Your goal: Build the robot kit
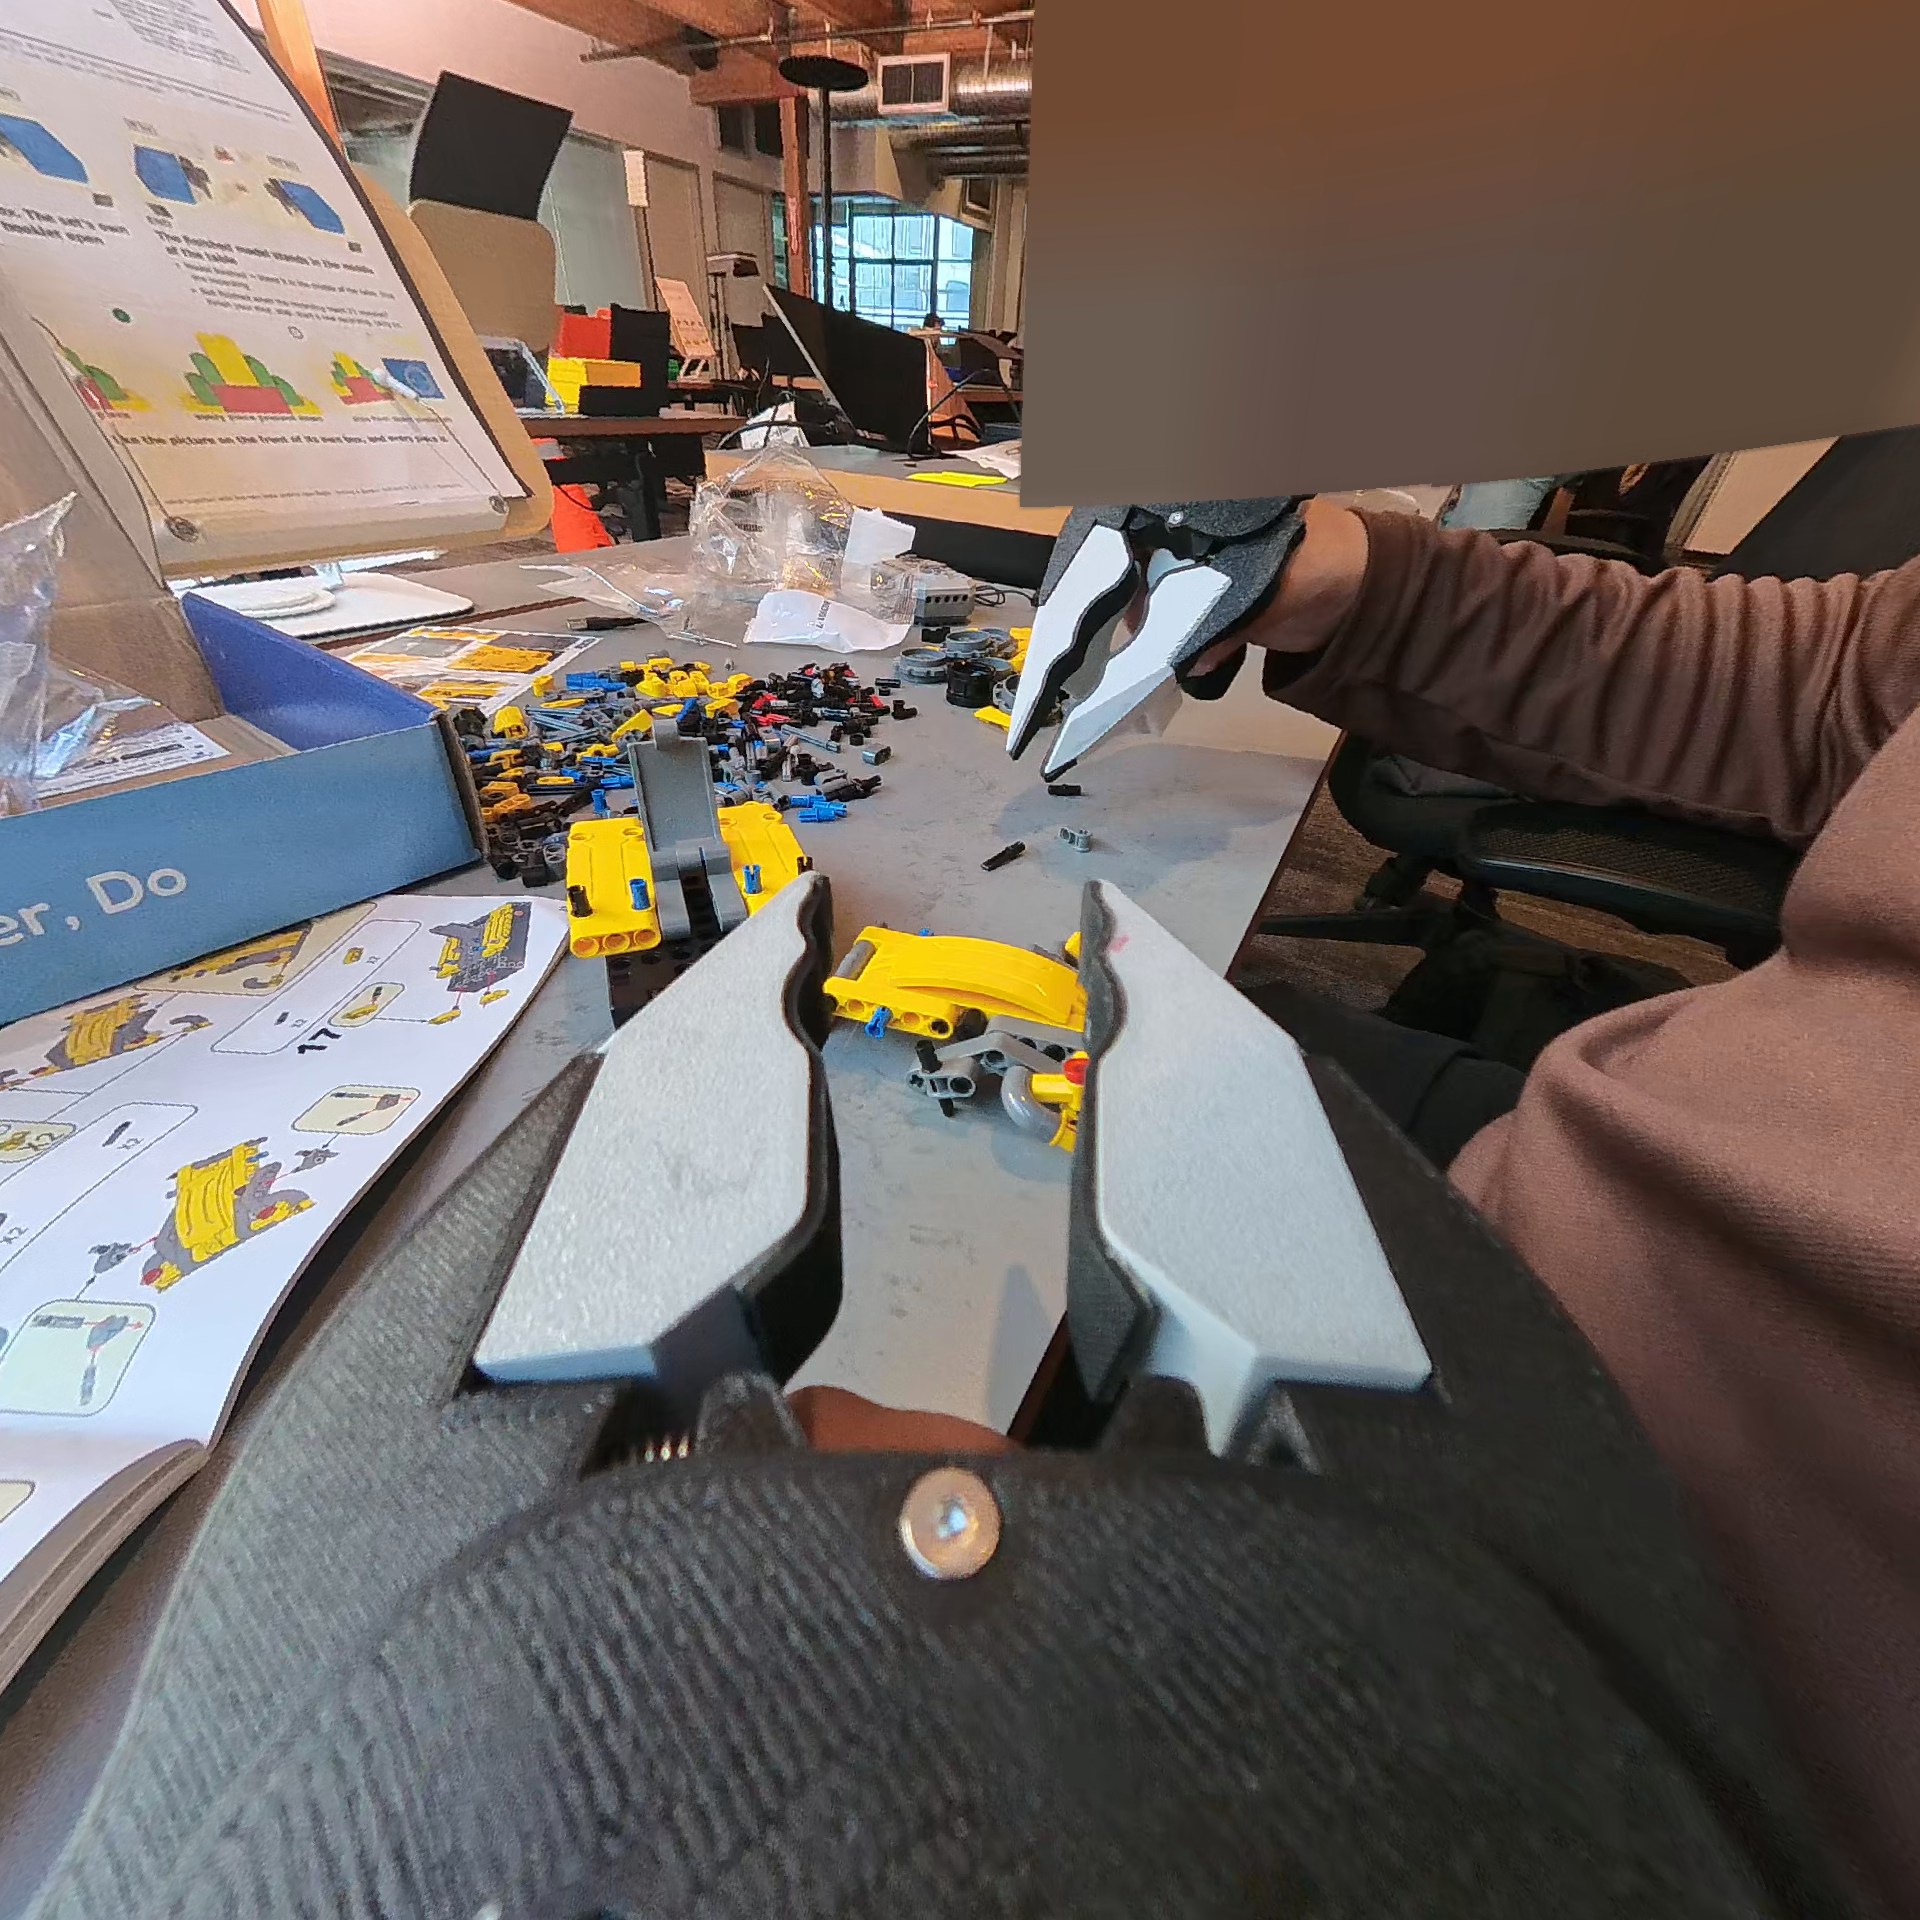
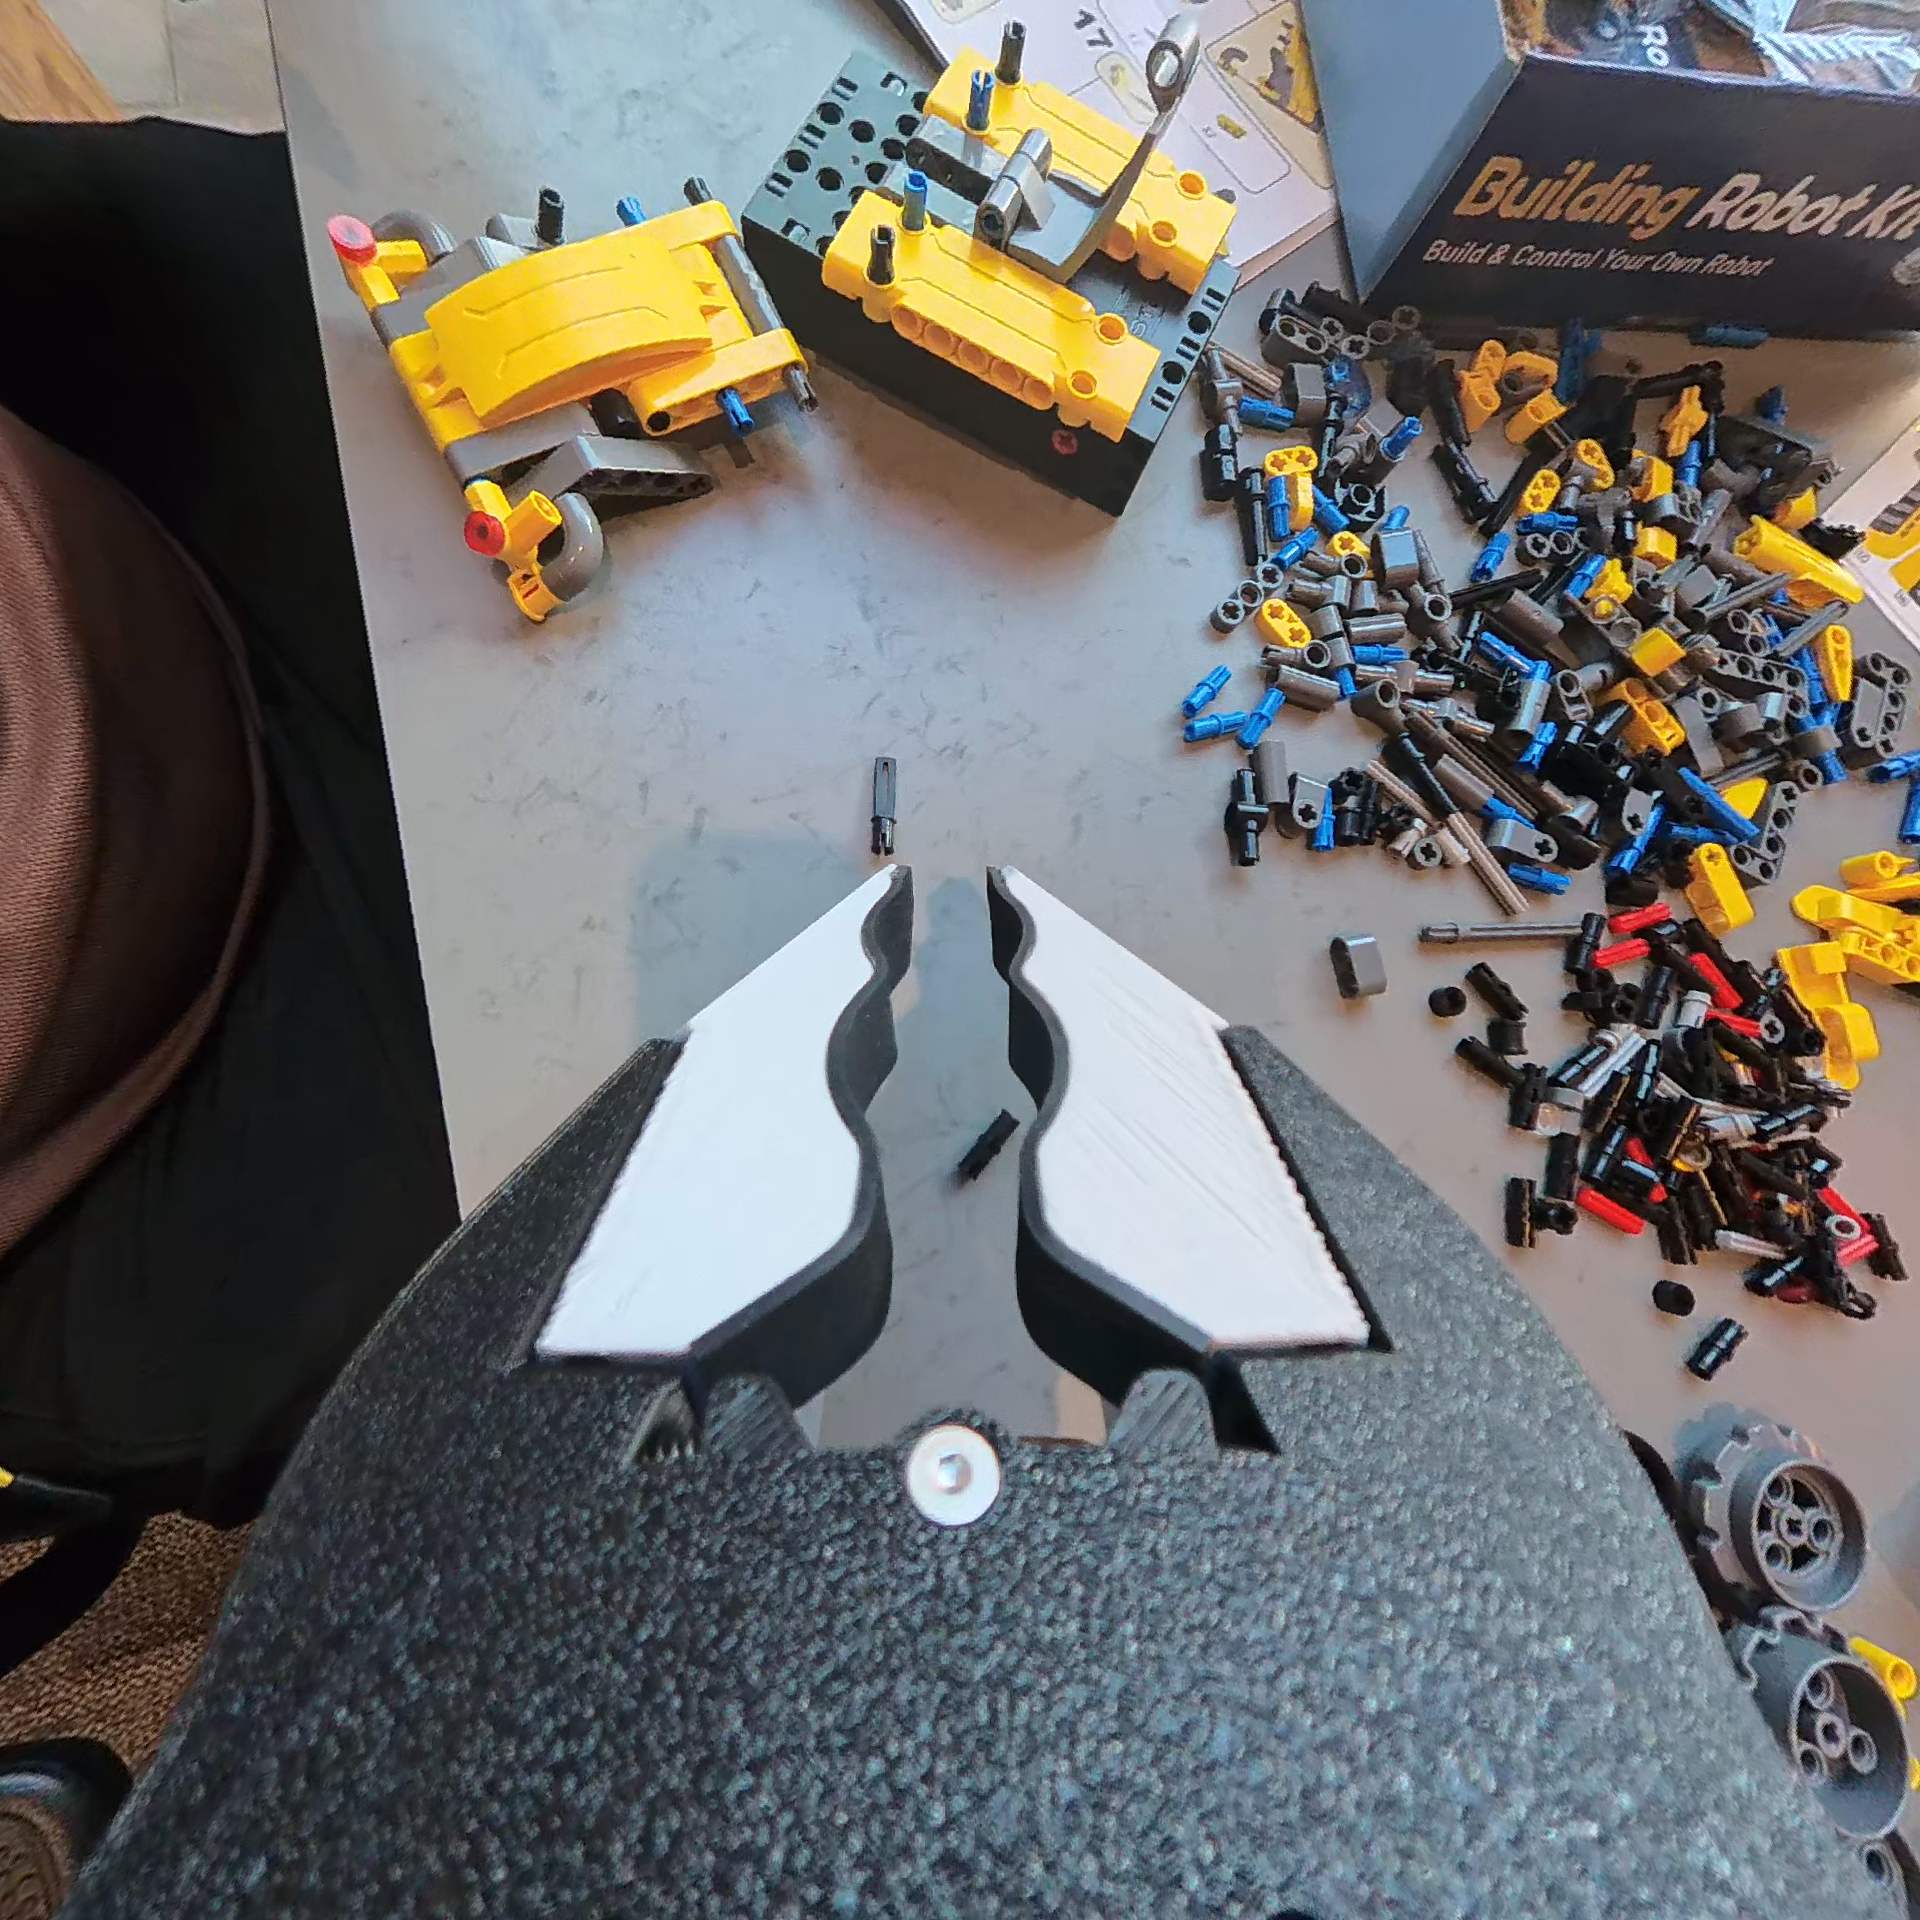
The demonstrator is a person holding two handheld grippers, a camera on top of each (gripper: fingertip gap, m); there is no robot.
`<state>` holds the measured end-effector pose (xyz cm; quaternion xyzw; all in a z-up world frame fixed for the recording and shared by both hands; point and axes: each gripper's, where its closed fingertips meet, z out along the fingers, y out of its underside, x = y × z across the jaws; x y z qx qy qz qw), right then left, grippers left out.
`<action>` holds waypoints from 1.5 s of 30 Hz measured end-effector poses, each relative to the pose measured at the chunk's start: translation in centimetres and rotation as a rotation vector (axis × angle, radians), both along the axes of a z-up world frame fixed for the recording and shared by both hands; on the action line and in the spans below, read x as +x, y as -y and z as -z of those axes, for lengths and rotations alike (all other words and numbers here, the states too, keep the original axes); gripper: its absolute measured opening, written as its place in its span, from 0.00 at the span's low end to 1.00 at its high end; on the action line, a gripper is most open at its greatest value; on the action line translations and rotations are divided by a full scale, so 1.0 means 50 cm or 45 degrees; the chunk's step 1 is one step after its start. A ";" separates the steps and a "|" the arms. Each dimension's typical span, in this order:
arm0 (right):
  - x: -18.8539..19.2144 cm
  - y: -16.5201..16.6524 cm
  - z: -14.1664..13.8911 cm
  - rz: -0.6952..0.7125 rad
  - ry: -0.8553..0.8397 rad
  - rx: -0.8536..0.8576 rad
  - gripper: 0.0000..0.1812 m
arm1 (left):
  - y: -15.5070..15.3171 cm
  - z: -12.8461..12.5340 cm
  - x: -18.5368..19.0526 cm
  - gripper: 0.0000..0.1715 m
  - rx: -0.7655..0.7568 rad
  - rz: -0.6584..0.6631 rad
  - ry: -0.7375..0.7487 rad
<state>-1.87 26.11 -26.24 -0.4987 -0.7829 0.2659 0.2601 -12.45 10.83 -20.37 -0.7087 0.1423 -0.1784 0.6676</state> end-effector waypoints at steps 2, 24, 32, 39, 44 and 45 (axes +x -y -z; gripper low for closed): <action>-0.002 0.004 0.005 -0.004 0.015 -0.004 0.06 | 0.000 0.000 0.000 0.26 0.002 0.000 -0.002; -0.036 0.044 0.040 -0.091 0.142 -0.082 0.01 | -0.020 0.025 -0.002 0.27 -0.113 -0.076 -0.089; -0.045 0.088 -0.073 -0.173 -0.103 -0.021 0.01 | -0.080 0.024 0.019 0.18 -0.355 -0.155 -0.134; -0.058 0.189 -0.092 -0.349 -0.265 0.238 0.01 | -0.095 0.036 0.128 0.17 -0.613 0.216 0.268; -0.066 0.212 -0.083 -0.394 -0.278 0.347 0.01 | -0.095 0.046 0.146 0.14 -0.657 0.275 0.329; -0.068 0.212 -0.081 -0.396 -0.278 0.369 0.01 | -0.093 0.041 0.150 0.12 -0.652 0.293 0.352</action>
